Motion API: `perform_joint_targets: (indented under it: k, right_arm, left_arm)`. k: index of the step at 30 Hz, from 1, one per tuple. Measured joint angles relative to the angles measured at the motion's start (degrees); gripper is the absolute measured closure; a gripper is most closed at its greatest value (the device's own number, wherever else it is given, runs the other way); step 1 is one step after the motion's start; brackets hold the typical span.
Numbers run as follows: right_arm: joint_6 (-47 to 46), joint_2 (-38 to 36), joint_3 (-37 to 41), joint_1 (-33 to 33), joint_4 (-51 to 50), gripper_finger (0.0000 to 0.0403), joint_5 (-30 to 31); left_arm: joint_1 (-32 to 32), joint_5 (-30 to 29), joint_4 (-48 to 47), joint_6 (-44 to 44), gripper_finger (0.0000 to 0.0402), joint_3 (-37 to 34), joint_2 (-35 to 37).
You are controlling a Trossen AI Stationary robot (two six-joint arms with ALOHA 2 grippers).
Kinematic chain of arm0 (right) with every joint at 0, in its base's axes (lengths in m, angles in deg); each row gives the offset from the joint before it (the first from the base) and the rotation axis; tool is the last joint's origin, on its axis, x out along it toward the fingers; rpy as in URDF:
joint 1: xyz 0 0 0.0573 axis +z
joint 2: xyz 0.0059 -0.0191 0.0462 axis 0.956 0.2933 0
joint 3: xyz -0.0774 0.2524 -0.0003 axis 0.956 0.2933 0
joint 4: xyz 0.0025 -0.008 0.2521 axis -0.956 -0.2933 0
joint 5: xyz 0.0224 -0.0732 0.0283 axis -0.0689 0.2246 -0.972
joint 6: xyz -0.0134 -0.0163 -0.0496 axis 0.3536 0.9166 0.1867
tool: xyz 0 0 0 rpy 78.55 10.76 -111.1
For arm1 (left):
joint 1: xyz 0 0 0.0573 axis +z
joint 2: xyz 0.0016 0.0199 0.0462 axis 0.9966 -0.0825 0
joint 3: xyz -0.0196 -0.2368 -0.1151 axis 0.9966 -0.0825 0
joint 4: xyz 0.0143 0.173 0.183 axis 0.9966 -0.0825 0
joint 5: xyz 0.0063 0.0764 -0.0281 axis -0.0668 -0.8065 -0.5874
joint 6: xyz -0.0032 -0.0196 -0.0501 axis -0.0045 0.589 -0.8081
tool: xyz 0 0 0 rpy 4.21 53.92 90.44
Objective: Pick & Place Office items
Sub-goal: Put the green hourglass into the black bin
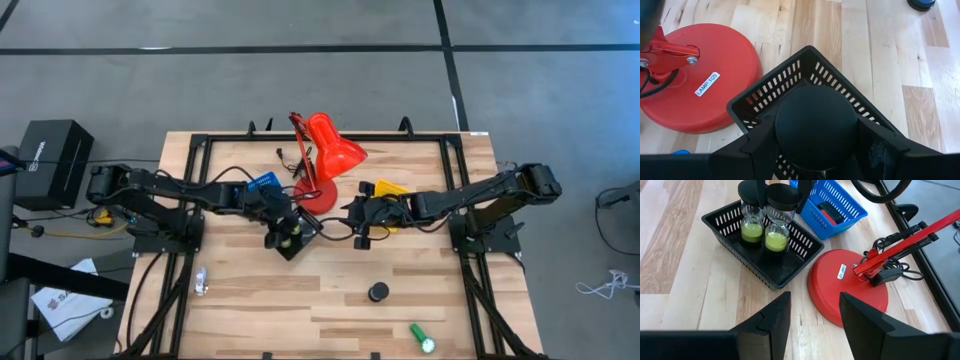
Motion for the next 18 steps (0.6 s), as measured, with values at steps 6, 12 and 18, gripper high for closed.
perform_joint_targets:
  k: [6,12,18]
  right_arm:
    - [0.00,0.00,0.00,0.00,0.00,0.0244,0.00]
    - [0.00,0.00,0.00,0.00,0.00,0.0244,-0.01]
    - [0.00,0.00,0.00,0.00,0.02,0.0244,0.00]
  left_arm:
    - [0.00,-0.01,-0.02,0.15,0.0179,0.00,0.00]
    - [0.00,-0.06,0.07,0.17,0.0173,0.00,0.00]
    - [0.00,-0.43,0.51,0.21,0.0177,0.00,-0.02]
